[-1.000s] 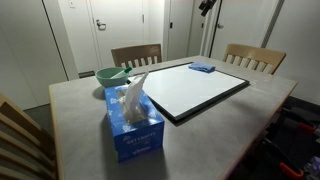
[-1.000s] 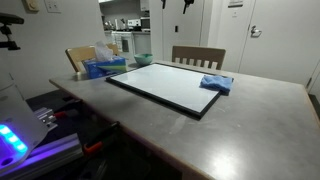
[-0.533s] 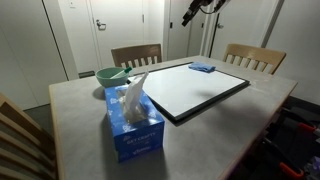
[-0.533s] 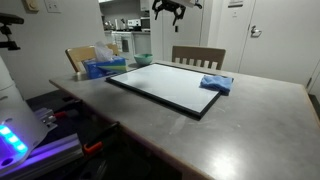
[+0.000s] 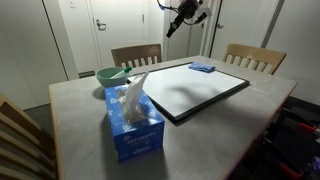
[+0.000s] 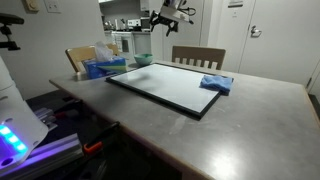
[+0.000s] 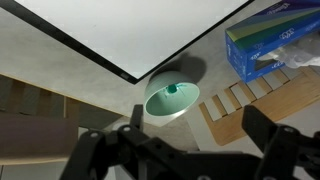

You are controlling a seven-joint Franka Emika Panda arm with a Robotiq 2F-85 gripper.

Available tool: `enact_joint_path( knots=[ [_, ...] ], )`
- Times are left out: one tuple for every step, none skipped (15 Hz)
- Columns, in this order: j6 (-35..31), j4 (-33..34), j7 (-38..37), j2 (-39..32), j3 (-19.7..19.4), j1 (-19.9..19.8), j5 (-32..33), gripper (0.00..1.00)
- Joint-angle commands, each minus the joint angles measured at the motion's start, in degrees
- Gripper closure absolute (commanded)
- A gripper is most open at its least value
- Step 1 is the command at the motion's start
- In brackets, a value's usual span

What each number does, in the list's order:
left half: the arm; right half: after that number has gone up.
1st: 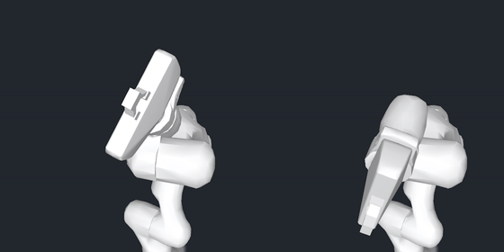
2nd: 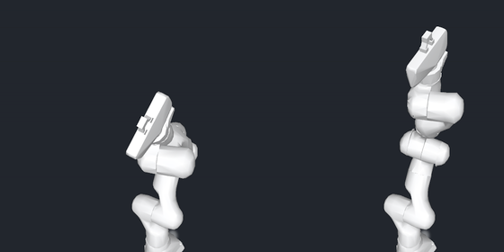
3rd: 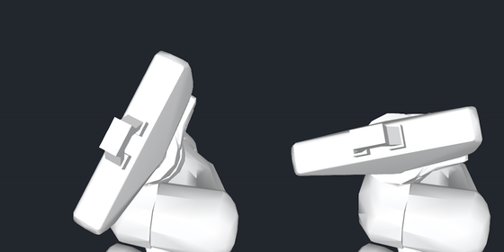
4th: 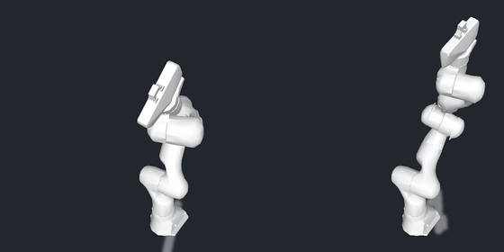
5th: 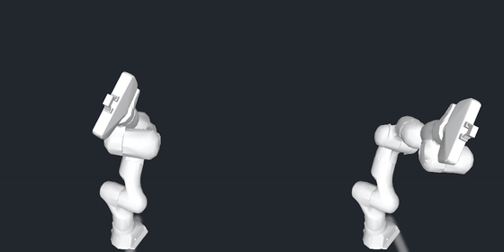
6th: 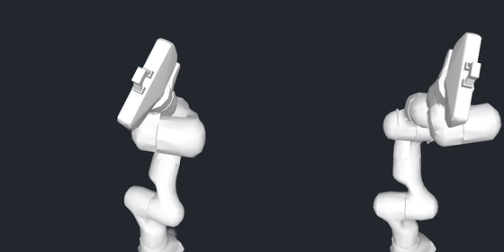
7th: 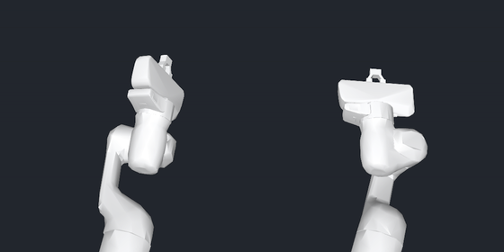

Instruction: Get the marker from the mint-green bowl and use it to draw on the whiteboard

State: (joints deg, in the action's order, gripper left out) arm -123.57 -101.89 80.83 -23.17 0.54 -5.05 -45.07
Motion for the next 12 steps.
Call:
enact_joint_path(
  knots=[
    [-1.56,4.09,0.91,-4.08,2.51,-0.62,-0.60,0.00],
    [-1.84,4.56,-0.14,-4.59,2.72,-0.49,-0.30,0.00],
    [-1.14,2.31,-0.35,-2.57,2.66,-0.80,0.36,0.00],
    [-1.27,2.84,-0.46,-3.22,2.98,-0.77,0.37,0.00],
    [-1.34,3.15,-0.49,-3.59,3.12,-0.76,0.37,0.00],
    [-1.35,3.42,-0.49,-3.80,3.14,-0.79,0.38,0.00],
    [-1.35,3.61,-0.50,-3.91,3.15,-0.83,0.39,0.00],
    [-3.16,2.81,-0.88,-3.46,2.79,-0.21,1.10,0.00],
    [-3.63,3.09,0.56,-4.22,3.23,-0.21,1.01,0.00],
    [-4.35,3.51,0.96,-5.06,3.44,0.03,1.31,0.00],
    [-4.67,4.06,1.58,-6.03,3.89,0.07,1.29,0.00],
    [-4.47,5.97,2.02,-8.02,4.33,0.06,1.67,0.00]
  ],
)
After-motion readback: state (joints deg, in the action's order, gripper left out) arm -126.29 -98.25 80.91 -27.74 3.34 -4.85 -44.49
